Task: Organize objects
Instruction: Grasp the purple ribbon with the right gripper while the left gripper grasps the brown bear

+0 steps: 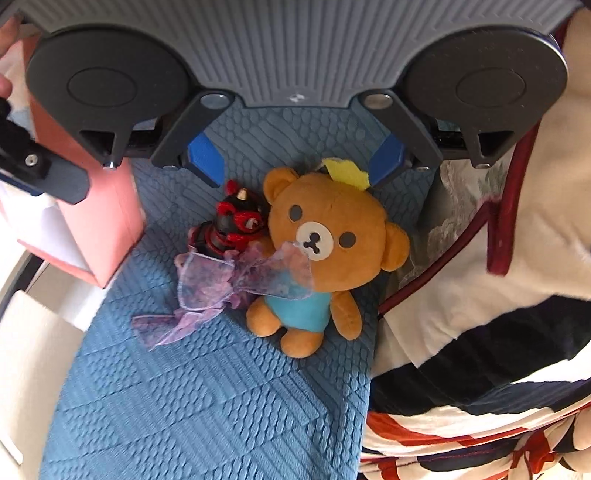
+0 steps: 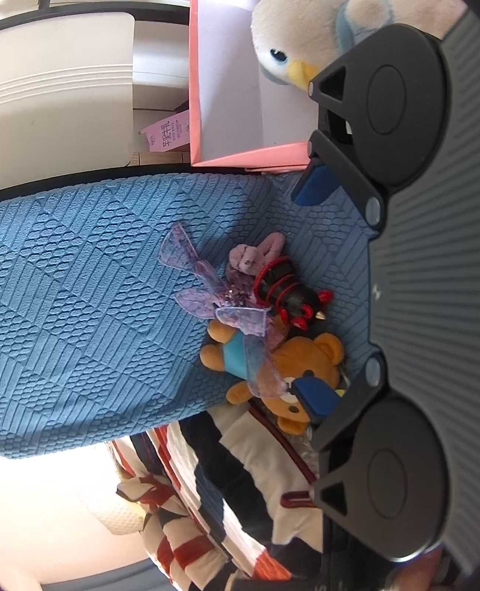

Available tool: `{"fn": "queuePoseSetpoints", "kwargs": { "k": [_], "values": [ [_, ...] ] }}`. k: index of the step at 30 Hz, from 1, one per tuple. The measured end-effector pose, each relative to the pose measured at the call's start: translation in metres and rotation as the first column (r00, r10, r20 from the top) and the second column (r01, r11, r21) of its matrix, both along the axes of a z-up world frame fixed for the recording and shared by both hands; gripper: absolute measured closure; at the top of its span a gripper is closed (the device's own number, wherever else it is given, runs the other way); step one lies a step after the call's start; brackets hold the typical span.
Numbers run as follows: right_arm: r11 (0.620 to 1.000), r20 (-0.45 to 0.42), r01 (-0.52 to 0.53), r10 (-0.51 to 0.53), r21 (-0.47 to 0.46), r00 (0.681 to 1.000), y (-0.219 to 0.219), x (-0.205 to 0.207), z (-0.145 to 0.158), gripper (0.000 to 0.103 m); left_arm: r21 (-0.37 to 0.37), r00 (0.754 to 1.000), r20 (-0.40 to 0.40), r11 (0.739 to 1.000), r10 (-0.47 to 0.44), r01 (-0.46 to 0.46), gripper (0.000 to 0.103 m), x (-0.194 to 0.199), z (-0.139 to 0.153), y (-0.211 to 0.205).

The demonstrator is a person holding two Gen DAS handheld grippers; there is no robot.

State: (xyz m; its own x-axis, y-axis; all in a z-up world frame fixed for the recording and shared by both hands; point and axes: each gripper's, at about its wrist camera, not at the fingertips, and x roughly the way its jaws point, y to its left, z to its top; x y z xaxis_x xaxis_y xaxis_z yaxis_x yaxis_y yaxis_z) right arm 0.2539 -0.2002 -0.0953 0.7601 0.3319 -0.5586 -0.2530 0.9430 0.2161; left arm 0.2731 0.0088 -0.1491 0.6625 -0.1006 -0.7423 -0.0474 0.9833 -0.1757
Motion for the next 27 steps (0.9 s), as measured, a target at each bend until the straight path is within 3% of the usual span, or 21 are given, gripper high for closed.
{"fn": "queuePoseSetpoints", "kwargs": {
  "k": [5, 11, 15, 16, 19, 27],
  "values": [
    [1.0, 0.012, 0.013, -0.013, -0.008, 1.0, 0.009, 0.027, -0.001, 0.002, 0.049, 1.0, -0.011, 0.999, -0.015, 0.016, 0.015, 0.029, -0.002, 0.0],
    [0.999, -0.011, 0.038, -0.037, 0.017, 0.999, 0.016, 0.066, -0.009, 0.005, 0.035, 0.998, -0.055, 0.999, 0.014, -0.012, 0.015, 0.065, -0.011, 0.006],
    [0.998, -0.072, 0.038, -0.035, 0.049, 0.997, 0.02, 0.093, -0.021, 0.028, 0.006, 0.991, -0.126, 0.999, 0.047, -0.046, 0.015, 0.089, -0.025, 0.014],
    [0.997, -0.089, 0.04, -0.035, 0.061, 0.995, 0.021, 0.099, -0.024, 0.029, 0.007, 0.989, -0.135, 0.998, 0.056, -0.056, 0.015, 0.093, -0.028, 0.015],
    [0.996, -0.116, 0.037, -0.027, 0.087, 0.993, 0.026, 0.115, -0.033, 0.043, 0.049, 0.984, -0.157, 0.996, 0.079, -0.073, 0.015, 0.105, -0.035, 0.015],
    [0.994, -0.121, -0.005, 0.018, 0.112, 0.992, 0.043, 0.143, -0.041, 0.06, 0.052, 0.986, -0.149, 0.997, 0.072, -0.064, 0.013, 0.111, -0.044, 0.02]
  ]
}}
